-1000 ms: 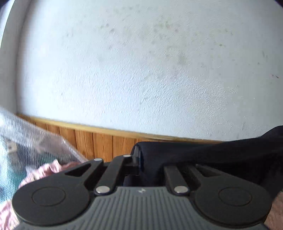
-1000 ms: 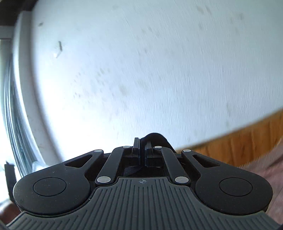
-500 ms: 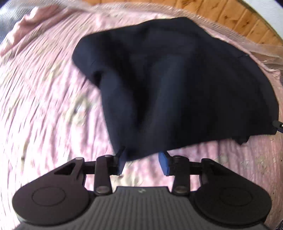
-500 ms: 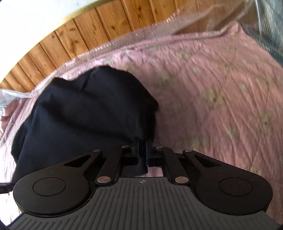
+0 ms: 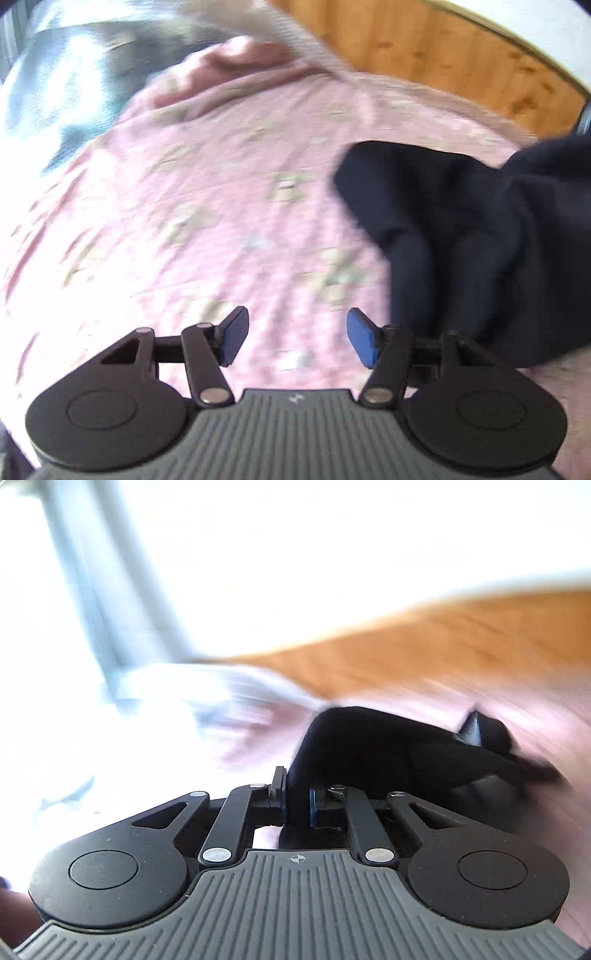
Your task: Fold clothes
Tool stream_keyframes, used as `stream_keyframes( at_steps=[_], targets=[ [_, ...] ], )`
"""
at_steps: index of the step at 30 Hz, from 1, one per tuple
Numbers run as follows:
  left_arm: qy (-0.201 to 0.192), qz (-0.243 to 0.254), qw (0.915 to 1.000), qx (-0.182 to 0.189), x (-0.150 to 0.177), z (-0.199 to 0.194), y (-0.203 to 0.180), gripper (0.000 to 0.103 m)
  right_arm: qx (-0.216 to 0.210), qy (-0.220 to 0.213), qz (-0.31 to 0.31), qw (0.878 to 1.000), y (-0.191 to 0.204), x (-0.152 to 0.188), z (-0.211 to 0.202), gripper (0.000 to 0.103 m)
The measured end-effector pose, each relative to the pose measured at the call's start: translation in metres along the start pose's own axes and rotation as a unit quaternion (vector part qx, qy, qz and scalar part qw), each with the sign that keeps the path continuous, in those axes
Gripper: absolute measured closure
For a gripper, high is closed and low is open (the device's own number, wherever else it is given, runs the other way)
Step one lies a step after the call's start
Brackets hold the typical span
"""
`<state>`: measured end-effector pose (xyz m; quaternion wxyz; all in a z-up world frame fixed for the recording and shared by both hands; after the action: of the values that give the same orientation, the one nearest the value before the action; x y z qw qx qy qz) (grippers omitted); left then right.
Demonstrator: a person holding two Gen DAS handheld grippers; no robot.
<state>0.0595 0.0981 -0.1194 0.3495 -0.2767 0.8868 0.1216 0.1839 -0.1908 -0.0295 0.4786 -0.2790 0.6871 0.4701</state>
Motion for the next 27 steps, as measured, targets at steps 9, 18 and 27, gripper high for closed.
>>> stream_keyframes(
  at_steps=[9, 18, 27],
  targets=[
    [0.045, -0.053, 0.9935, -0.090, 0.038, -0.029, 0.090, 0.039, 0.059, 0.128, 0.095, 0.985, -0.018, 0.115, 0.002, 0.044],
    [-0.061, 0.208, 0.9617, 0.168, 0.024, -0.028, -0.124, 0.001, 0.209, 0.080, 0.138, 0.965, -0.138, 0.118, -0.011, 0.019],
    [-0.099, 0.342, 0.9158, 0.186, 0.035, 0.048, -0.197, 0.074, 0.270, 0.029, 0.145, 0.951, -0.176, 0.101, -0.016, 0.092]
  ],
)
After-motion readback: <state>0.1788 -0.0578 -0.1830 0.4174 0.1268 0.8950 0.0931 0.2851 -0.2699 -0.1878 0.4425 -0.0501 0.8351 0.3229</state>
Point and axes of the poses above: each gripper's, at about its wrist camera, not at the fingertips, and z roughly the way its jaws point, y to its left, x to its underside, the point moved 2 cm from there along z, roughly the way its jaws point, and after that the axes turned 15 degrees about -y, right-handed, at the moved point
